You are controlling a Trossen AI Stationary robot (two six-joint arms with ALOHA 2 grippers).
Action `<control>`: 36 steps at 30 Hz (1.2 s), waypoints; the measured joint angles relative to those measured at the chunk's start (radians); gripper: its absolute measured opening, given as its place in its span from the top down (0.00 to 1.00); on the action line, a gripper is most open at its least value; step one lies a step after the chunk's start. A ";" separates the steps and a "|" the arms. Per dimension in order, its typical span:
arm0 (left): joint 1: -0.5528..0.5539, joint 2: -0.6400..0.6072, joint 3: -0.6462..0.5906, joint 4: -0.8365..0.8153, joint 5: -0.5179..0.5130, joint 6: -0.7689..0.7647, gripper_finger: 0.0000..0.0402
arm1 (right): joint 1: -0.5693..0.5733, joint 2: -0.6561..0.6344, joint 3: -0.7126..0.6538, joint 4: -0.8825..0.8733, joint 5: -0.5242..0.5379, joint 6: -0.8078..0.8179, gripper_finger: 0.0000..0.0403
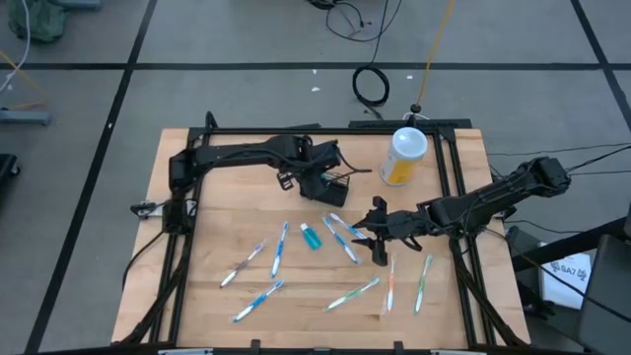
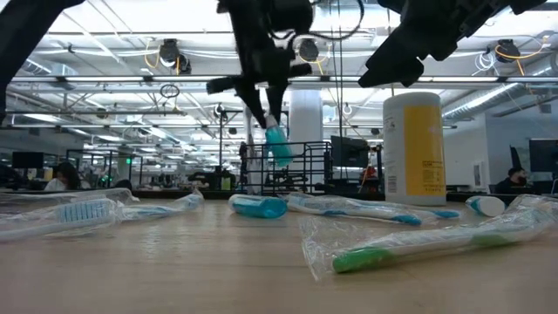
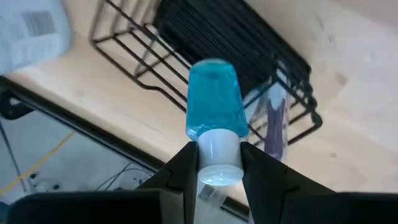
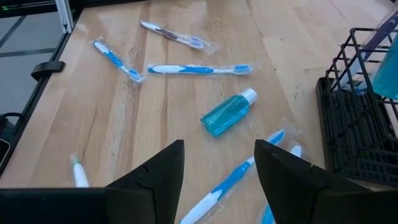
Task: Pick & Place toothbrushing station
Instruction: Put the blue mouthwash into the black wire organizer
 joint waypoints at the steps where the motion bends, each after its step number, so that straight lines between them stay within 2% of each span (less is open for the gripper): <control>1: 0.000 0.009 0.000 0.012 -0.013 0.014 0.75 | 0.000 0.000 0.000 0.001 0.000 0.000 0.54; 8: -0.014 0.061 0.000 0.022 -0.036 0.061 0.75 | 0.000 0.000 0.000 -0.001 0.000 -0.001 0.54; 13: -0.018 0.096 0.002 0.028 -0.095 0.126 0.75 | 0.000 0.000 0.000 -0.003 0.000 -0.001 0.54; 24: -0.052 0.104 0.000 0.027 -0.112 0.259 0.74 | 0.000 0.000 0.000 -0.002 -0.002 -0.030 0.54; 36: -0.102 0.104 0.000 0.037 -0.223 0.507 0.72 | 0.000 0.000 0.000 -0.002 -0.002 -0.030 0.54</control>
